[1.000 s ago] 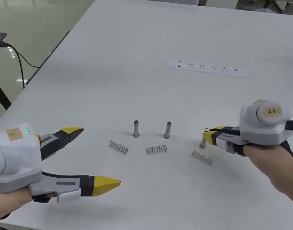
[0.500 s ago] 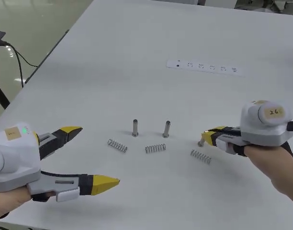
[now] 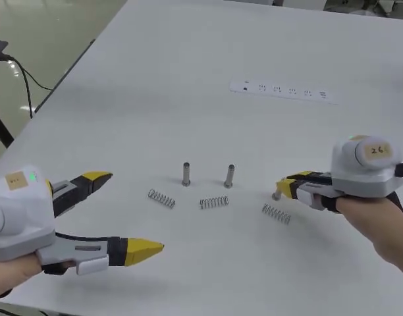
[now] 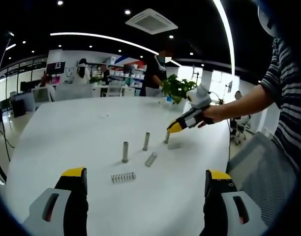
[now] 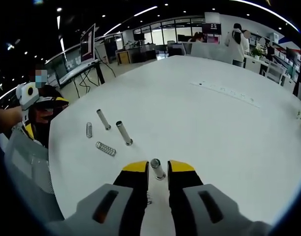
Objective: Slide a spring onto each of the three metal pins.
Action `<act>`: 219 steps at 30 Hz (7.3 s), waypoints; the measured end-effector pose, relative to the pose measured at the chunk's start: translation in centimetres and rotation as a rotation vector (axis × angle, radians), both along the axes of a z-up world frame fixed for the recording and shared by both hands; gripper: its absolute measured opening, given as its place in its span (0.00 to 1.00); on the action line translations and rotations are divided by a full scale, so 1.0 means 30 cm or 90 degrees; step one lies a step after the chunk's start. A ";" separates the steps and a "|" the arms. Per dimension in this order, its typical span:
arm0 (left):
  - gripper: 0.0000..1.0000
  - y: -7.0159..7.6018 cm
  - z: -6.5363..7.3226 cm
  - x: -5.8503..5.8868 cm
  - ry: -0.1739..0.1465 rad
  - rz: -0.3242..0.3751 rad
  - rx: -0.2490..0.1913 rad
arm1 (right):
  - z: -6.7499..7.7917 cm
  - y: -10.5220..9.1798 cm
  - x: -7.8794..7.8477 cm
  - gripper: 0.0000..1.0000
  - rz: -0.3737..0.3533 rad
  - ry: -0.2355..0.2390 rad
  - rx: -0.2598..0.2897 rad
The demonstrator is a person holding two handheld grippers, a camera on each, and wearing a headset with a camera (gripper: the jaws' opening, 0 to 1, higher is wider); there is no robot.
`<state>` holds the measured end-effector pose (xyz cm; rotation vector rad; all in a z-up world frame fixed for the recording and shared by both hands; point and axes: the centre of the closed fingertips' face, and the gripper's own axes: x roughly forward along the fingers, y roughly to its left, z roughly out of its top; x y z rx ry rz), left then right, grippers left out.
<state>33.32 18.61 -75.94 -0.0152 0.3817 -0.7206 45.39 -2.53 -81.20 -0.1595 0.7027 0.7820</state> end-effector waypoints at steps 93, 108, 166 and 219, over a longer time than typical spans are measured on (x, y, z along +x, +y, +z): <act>0.98 0.005 0.006 0.007 0.000 -0.010 -0.001 | -0.157 -0.021 -0.178 0.15 0.350 0.035 -0.231; 0.97 -0.014 -0.003 0.005 0.006 -0.020 -0.002 | -0.165 -0.009 -0.172 0.08 0.375 0.018 -0.258; 0.41 -0.437 -0.003 0.023 -0.019 -0.257 -0.008 | 0.141 0.196 -0.396 0.08 0.546 -0.122 -0.219; 0.01 -0.523 0.009 -0.047 0.003 -0.361 -0.016 | 0.151 0.171 -0.464 0.08 0.559 -0.133 -0.146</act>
